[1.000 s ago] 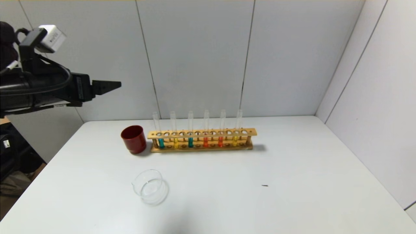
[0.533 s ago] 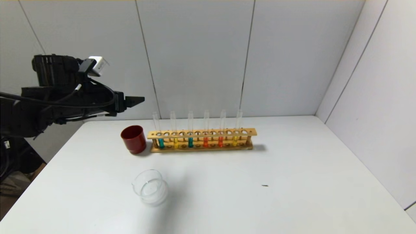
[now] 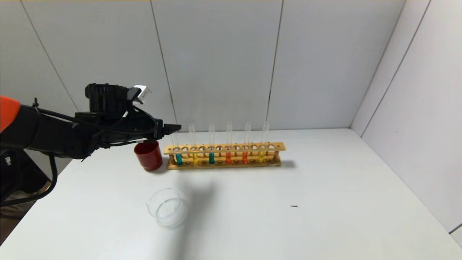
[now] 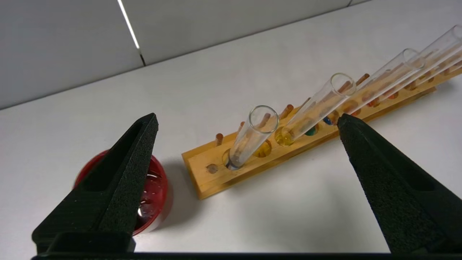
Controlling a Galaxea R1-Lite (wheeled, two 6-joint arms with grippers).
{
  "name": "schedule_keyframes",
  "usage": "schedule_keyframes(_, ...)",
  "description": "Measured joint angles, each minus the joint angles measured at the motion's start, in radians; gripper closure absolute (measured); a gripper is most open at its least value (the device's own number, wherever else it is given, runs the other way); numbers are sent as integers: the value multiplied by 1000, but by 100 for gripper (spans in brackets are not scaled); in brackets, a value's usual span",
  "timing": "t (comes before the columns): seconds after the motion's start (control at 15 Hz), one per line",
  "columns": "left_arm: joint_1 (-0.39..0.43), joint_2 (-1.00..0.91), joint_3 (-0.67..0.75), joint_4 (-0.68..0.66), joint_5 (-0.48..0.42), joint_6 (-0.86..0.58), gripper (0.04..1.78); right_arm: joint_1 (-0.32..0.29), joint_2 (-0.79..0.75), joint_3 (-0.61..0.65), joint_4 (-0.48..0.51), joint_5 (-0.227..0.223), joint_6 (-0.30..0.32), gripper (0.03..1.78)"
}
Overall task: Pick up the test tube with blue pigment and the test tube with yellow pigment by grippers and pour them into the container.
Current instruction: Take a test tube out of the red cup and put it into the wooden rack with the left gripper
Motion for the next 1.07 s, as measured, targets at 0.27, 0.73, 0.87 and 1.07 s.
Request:
schedule_keyframes(0.27, -11, 59, -28, -2, 3, 6, 7, 0, 0, 0, 0, 0, 0, 6)
schedule_keyframes(0.73, -24, 141, -76, -32, 4, 5, 37, 0, 0, 0, 0, 0, 0, 6)
schedule_keyframes(0.87, -27, 160, -86, -32, 3, 5, 67, 0, 0, 0, 0, 0, 0, 6)
schedule_keyframes(1.07, -28, 181, -100, -33, 3, 5, 122, 0, 0, 0, 0, 0, 0, 6)
